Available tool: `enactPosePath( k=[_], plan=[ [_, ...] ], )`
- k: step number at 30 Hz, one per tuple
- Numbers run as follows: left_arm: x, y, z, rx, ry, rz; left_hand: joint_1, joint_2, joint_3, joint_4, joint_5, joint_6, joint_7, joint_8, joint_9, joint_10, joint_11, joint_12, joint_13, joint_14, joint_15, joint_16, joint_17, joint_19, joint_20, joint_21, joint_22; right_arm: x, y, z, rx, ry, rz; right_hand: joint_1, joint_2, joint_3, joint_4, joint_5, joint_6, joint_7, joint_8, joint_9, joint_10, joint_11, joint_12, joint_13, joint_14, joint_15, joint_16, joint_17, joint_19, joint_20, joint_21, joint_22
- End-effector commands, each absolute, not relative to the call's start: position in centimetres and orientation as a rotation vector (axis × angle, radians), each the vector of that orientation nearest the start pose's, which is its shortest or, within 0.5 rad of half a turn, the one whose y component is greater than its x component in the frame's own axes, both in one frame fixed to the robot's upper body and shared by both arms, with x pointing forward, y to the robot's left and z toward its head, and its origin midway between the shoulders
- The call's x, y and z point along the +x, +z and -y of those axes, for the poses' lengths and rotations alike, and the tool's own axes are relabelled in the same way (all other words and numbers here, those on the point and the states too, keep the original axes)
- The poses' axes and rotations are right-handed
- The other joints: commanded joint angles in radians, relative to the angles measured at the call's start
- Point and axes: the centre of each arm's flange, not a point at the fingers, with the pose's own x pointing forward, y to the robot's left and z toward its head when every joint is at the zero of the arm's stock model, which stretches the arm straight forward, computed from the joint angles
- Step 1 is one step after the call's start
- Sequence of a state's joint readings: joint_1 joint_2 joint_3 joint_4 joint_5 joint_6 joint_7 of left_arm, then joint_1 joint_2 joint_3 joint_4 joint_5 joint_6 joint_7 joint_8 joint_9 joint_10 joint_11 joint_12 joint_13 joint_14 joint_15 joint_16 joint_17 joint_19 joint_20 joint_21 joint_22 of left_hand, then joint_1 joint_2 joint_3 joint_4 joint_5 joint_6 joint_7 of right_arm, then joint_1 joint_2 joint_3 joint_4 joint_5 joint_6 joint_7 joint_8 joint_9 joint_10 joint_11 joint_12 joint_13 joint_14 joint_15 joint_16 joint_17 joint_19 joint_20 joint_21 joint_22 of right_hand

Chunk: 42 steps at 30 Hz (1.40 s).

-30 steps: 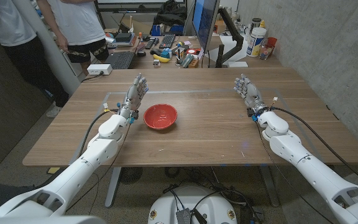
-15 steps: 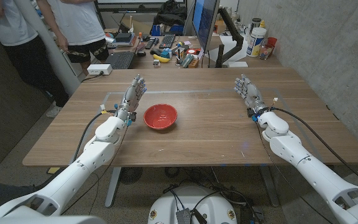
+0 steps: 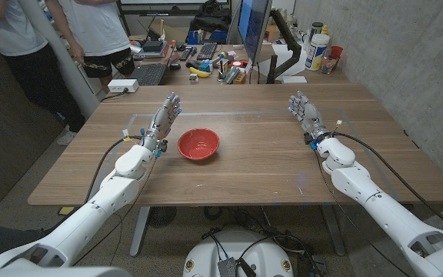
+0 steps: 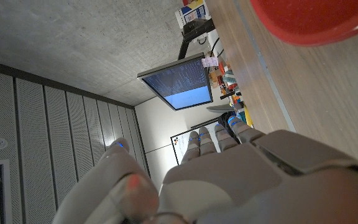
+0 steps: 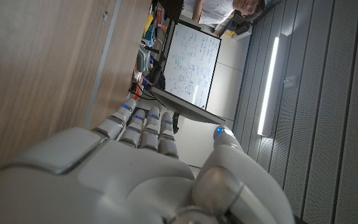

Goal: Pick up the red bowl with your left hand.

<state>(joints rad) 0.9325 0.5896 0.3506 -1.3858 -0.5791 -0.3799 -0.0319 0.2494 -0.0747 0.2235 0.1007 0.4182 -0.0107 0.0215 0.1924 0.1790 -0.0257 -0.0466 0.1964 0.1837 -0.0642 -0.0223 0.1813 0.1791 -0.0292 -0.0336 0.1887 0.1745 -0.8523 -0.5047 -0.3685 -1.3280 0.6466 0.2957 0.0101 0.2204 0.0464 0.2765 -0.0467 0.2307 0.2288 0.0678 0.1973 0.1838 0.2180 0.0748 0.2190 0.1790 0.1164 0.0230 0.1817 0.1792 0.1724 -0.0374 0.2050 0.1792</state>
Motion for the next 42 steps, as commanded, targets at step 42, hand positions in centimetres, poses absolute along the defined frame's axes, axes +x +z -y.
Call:
enactPosePath(
  k=[42],
  plan=[
    [56.7, -5.0, -29.7, 0.251, -0.219, 0.744, 0.035, 0.003, -0.006, -0.015, 0.002, 0.013, 0.006, 0.008, 0.006, 0.011, -0.009, 0.008, 0.005, 0.014, 0.003, 0.008, 0.002, -0.009, -0.048, 0.007, 0.003, 65.4, -1.3, 28.3, 0.061, 0.216, 0.645, 0.004, 0.004, 0.001, -0.007, 0.005, 0.018, 0.002, 0.002, 0.003, 0.018, 0.003, -0.002, 0.005, 0.012, 0.000, 0.005, 0.002, 0.014, 0.003, 0.000, 0.005]
  ],
)
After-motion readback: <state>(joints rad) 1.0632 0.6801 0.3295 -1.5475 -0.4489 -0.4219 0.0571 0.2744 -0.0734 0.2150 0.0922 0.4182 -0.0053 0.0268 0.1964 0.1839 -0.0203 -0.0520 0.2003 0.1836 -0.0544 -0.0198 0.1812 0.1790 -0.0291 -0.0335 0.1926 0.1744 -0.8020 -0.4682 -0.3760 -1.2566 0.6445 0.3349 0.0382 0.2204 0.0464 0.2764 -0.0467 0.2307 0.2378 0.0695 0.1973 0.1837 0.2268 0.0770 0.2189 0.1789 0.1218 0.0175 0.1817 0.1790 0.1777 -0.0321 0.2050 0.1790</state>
